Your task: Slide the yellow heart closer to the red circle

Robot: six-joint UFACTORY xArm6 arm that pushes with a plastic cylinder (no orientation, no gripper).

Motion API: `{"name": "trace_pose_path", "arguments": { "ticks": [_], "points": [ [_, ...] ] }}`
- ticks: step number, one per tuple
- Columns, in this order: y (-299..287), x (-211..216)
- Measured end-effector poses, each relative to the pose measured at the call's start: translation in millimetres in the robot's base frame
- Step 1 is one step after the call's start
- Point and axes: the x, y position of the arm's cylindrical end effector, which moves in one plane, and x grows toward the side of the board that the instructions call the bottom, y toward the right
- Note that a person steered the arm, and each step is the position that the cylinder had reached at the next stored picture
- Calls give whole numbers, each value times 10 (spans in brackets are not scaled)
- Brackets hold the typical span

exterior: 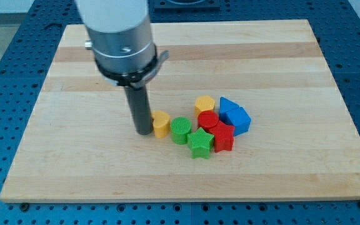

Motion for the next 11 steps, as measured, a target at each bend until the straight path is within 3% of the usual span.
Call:
{"name": "trace_pose_path", "arguments": {
  "ticks": [2,5,6,9,11],
  "points": [
    [132,-142],
    [-340,551],
    [-402,557],
    [-103,-213],
    [341,-335]
  ]
}}
